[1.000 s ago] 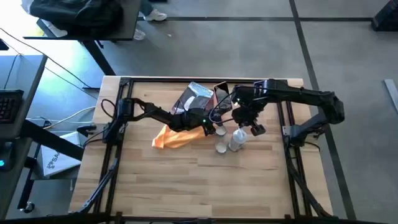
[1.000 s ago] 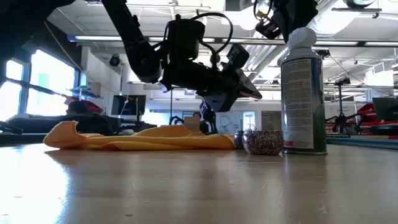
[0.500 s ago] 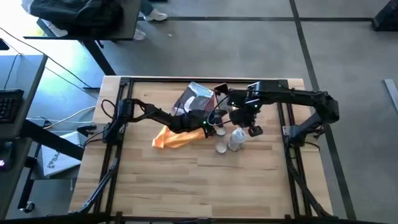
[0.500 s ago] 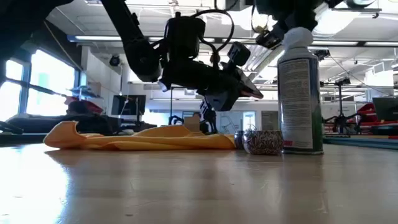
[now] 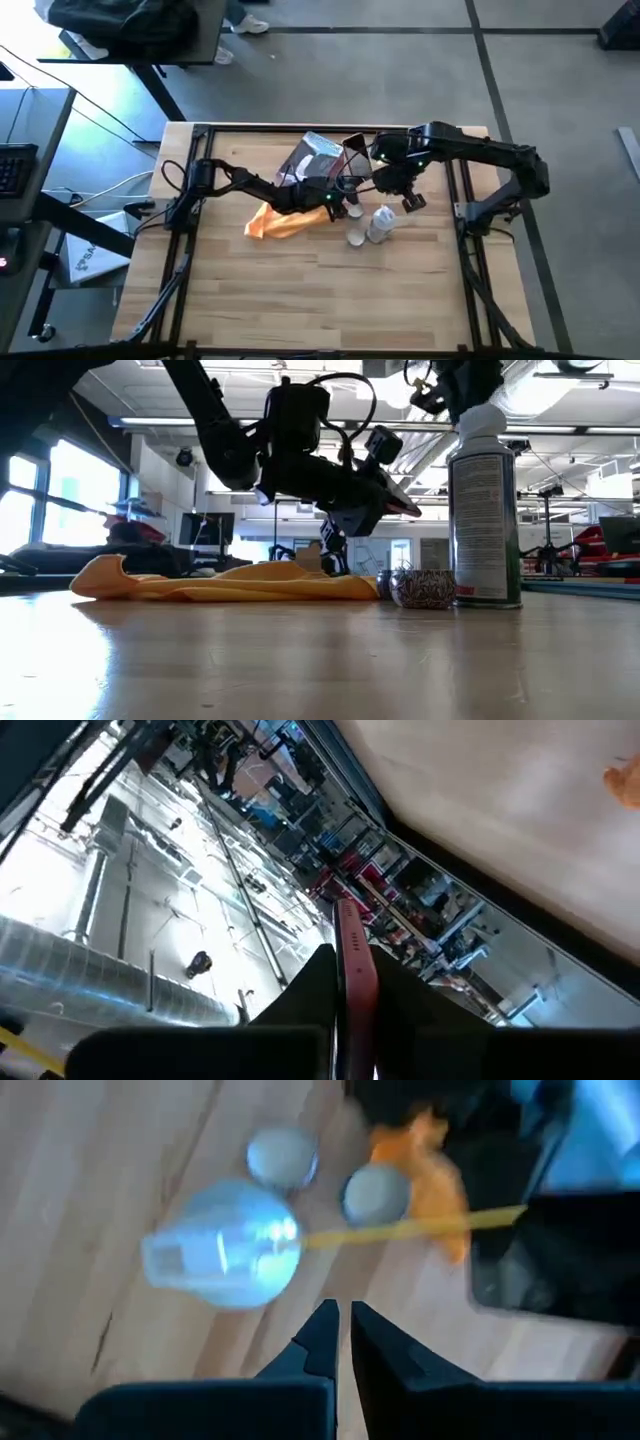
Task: Apply microfiber cloth
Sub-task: Spray the pink phone using the white spray bottle
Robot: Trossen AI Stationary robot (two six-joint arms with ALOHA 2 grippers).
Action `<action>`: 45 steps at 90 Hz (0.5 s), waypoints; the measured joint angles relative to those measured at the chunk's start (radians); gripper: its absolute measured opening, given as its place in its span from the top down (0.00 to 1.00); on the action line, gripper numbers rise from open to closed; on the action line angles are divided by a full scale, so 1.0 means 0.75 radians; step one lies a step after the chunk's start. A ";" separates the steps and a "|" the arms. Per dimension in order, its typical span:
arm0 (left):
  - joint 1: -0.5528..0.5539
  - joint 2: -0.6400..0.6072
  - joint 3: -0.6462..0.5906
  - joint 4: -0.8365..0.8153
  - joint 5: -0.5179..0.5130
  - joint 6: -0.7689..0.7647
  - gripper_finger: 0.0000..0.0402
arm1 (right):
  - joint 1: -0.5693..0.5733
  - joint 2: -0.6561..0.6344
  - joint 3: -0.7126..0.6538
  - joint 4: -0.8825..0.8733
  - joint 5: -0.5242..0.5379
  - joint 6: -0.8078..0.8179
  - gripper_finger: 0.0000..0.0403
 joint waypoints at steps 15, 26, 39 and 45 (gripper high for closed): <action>-0.014 0.000 0.000 -0.001 -0.015 -0.010 0.98 | 0.000 0.000 -0.024 0.043 -0.080 -0.020 1.00; -0.029 -0.001 0.000 0.000 -0.033 0.006 0.98 | 0.003 0.001 -0.077 0.041 -0.103 -0.020 1.00; -0.046 -0.001 0.000 -0.001 -0.040 0.012 0.98 | 0.017 0.001 -0.083 0.046 -0.096 -0.020 1.00; -0.053 -0.001 0.000 -0.001 -0.059 0.012 0.98 | 0.025 0.001 -0.083 0.051 -0.088 -0.026 1.00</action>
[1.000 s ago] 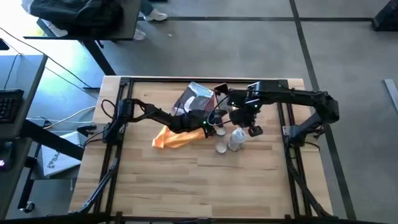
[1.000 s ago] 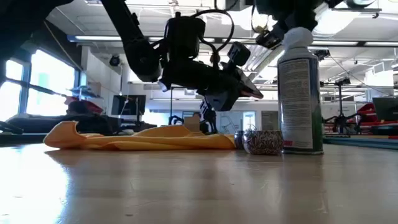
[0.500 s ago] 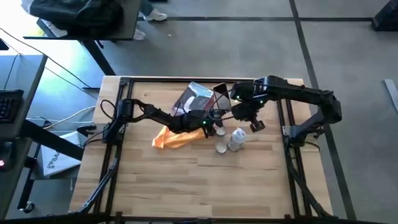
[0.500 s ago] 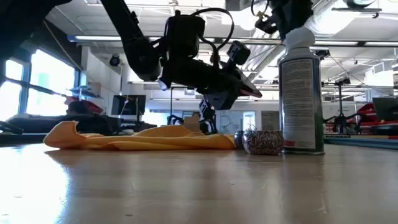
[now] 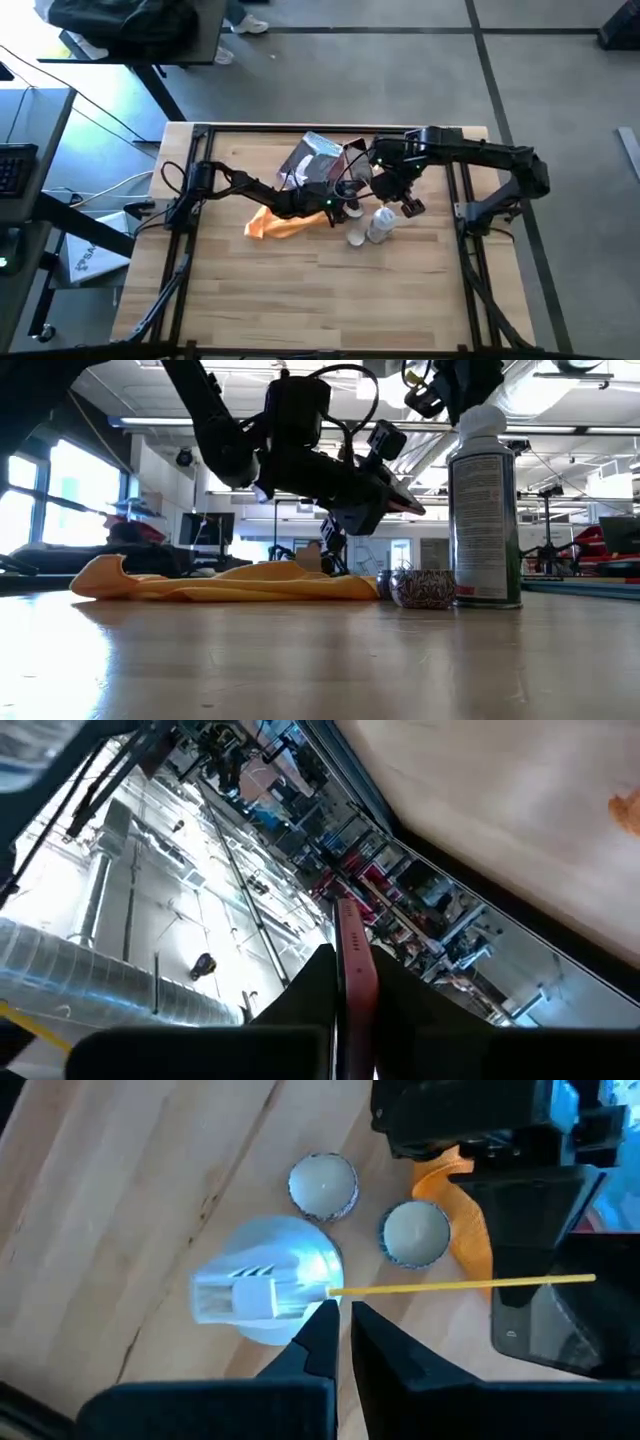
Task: Apply microfiber cloth
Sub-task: Spray the pink phone using the white spray bottle
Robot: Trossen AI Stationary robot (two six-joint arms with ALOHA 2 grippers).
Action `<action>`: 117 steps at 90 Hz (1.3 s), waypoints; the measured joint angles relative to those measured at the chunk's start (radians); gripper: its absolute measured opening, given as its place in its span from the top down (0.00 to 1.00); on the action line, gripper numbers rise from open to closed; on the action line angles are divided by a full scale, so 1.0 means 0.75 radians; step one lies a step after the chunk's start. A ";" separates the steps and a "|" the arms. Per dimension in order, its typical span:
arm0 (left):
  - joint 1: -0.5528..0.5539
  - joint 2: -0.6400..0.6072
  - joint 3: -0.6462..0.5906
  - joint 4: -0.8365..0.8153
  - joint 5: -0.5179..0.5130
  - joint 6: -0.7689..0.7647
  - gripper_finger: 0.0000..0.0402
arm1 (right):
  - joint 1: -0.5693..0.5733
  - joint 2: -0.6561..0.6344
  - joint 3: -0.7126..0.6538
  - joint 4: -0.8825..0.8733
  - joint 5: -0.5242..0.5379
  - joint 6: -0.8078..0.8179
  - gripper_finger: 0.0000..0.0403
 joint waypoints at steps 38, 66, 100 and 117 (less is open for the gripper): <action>-0.043 0.000 0.000 -0.002 -0.194 -0.001 0.98 | 0.024 -0.001 0.000 0.065 0.008 -0.089 1.00; -0.098 -0.002 -0.015 0.002 -0.279 -0.037 0.98 | 0.046 -0.001 0.000 0.063 0.035 -0.186 1.00; -0.161 -0.008 -0.081 0.005 -0.374 -0.090 0.98 | 0.052 -0.002 0.000 0.063 0.049 -0.305 1.00; -0.166 -0.008 -0.081 0.011 -0.438 -0.070 0.98 | 0.087 -0.002 0.000 0.073 0.095 -0.348 1.00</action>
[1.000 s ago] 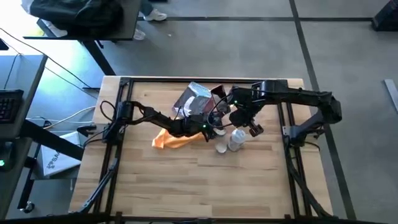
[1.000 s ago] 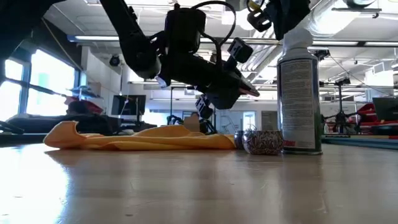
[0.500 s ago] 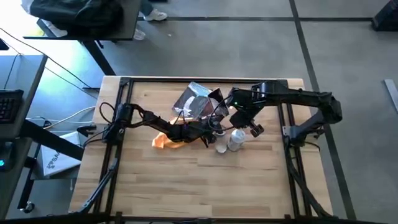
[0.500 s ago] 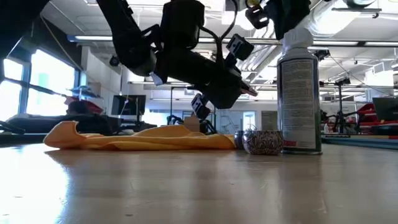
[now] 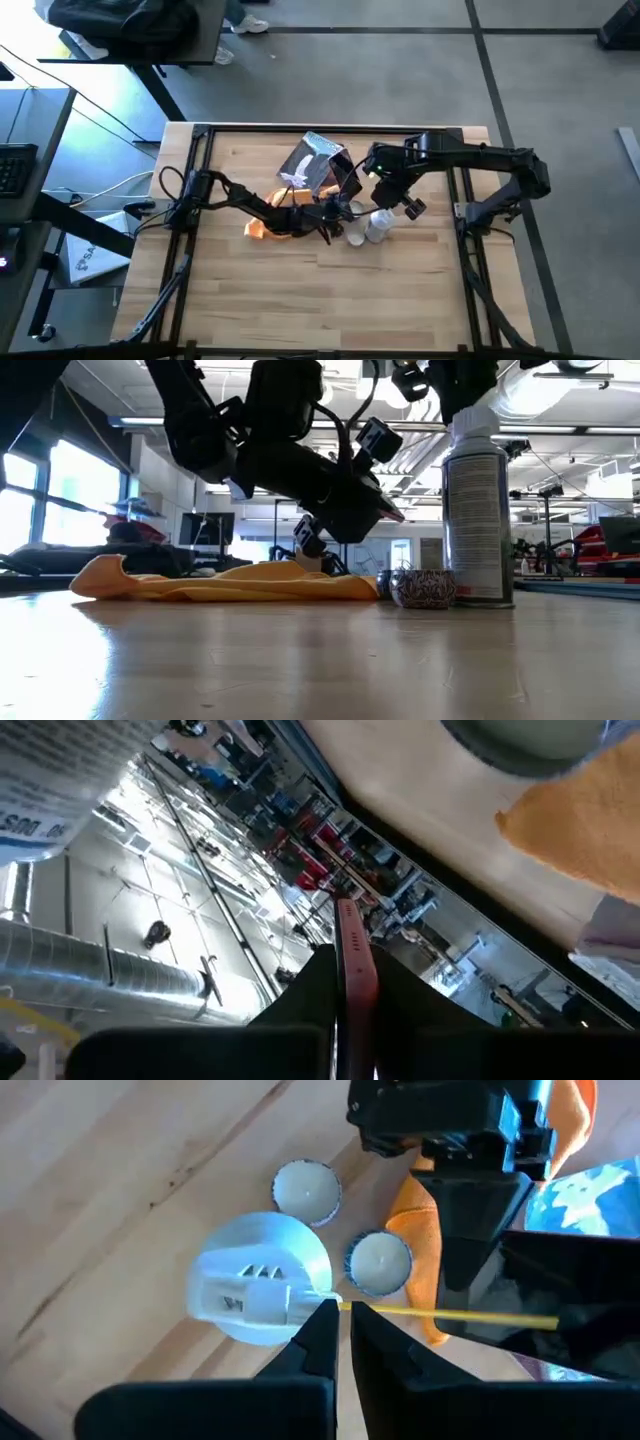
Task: Apply microfiber cloth
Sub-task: Spray the pink phone using the white spray bottle
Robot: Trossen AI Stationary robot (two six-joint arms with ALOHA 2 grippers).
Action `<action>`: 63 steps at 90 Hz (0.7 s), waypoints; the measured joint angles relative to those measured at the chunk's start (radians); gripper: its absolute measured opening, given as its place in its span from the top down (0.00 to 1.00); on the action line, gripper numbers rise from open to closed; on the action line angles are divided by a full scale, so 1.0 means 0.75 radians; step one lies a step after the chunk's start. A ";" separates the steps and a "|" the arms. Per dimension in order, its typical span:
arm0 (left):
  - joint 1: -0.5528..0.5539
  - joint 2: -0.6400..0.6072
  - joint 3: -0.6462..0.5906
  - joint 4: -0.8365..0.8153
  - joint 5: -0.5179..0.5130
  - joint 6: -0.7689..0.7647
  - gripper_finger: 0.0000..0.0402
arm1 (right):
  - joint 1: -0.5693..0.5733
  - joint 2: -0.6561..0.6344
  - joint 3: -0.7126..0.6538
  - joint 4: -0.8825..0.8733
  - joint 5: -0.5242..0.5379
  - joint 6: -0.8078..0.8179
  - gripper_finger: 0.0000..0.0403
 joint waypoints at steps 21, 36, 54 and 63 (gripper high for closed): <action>0.000 0.000 0.000 -0.001 -0.033 0.012 0.98 | 0.030 0.000 0.000 0.005 0.003 0.001 1.00; -0.001 0.000 0.000 -0.001 -0.034 0.013 0.98 | 0.030 0.000 0.002 0.000 0.072 0.016 1.00; -0.001 0.000 0.001 0.000 -0.034 0.012 0.98 | 0.029 0.000 0.062 -0.002 0.041 0.021 1.00; -0.001 0.000 0.001 0.010 -0.035 0.012 0.98 | 0.029 -0.001 0.075 -0.003 0.002 0.030 1.00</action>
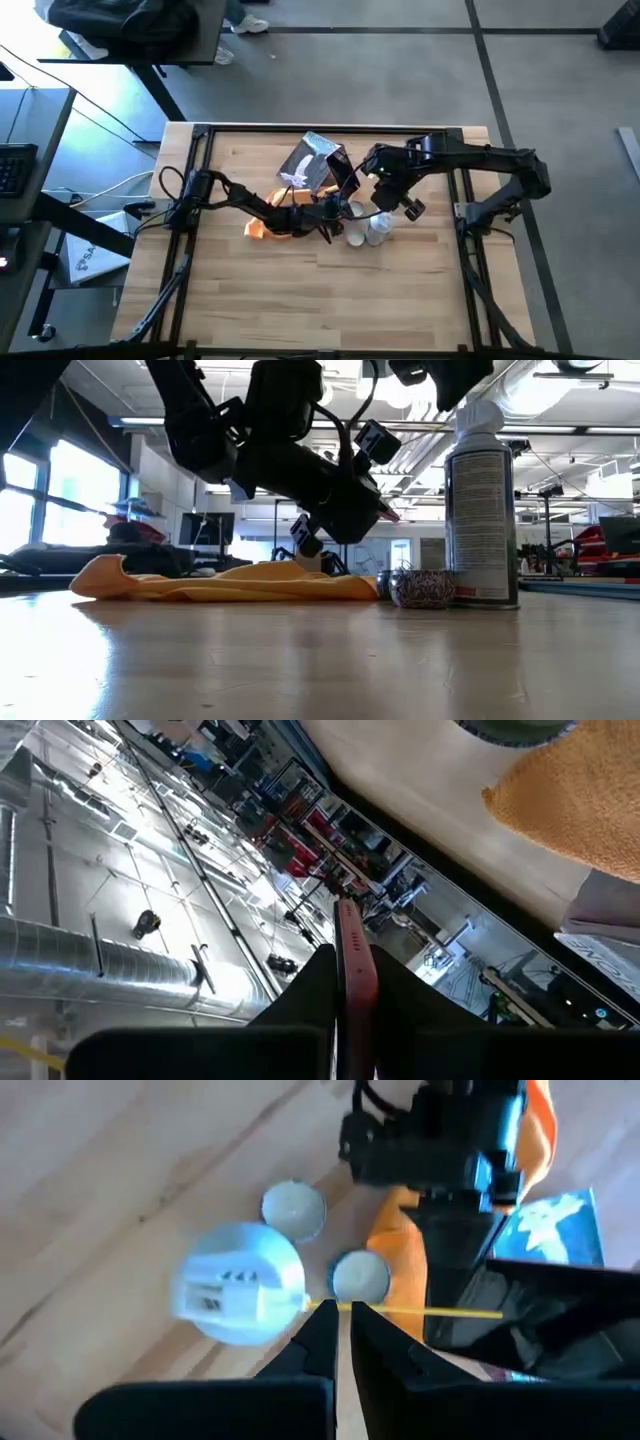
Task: Apply microfiber cloth
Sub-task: Spray the pink phone using the white spray bottle
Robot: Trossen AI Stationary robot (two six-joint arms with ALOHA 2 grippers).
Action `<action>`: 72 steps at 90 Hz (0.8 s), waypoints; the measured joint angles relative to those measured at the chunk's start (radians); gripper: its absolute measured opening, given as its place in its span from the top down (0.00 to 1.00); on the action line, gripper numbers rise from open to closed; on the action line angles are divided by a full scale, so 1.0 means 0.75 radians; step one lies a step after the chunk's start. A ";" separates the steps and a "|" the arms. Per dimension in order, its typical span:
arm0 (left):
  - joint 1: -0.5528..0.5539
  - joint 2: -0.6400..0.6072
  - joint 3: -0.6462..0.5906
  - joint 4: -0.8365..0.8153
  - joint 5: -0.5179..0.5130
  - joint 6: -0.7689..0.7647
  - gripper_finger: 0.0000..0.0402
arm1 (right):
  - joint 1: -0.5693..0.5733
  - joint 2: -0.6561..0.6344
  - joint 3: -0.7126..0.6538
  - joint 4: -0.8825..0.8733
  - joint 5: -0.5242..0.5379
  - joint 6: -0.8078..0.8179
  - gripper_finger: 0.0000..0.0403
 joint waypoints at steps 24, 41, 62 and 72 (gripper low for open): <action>-0.015 0.000 0.000 0.001 -0.037 0.019 0.98 | 0.000 0.000 -0.063 0.017 -0.060 0.022 1.00; -0.042 0.000 0.001 0.010 -0.079 0.048 0.98 | 0.000 0.000 -0.065 0.018 -0.063 0.034 1.00; -0.061 0.000 0.001 0.010 -0.090 0.048 0.98 | 0.003 0.000 -0.062 0.016 -0.039 0.048 1.00; -0.061 0.000 0.001 0.010 -0.094 0.043 0.98 | 0.009 0.000 -0.041 0.028 0.001 0.046 1.00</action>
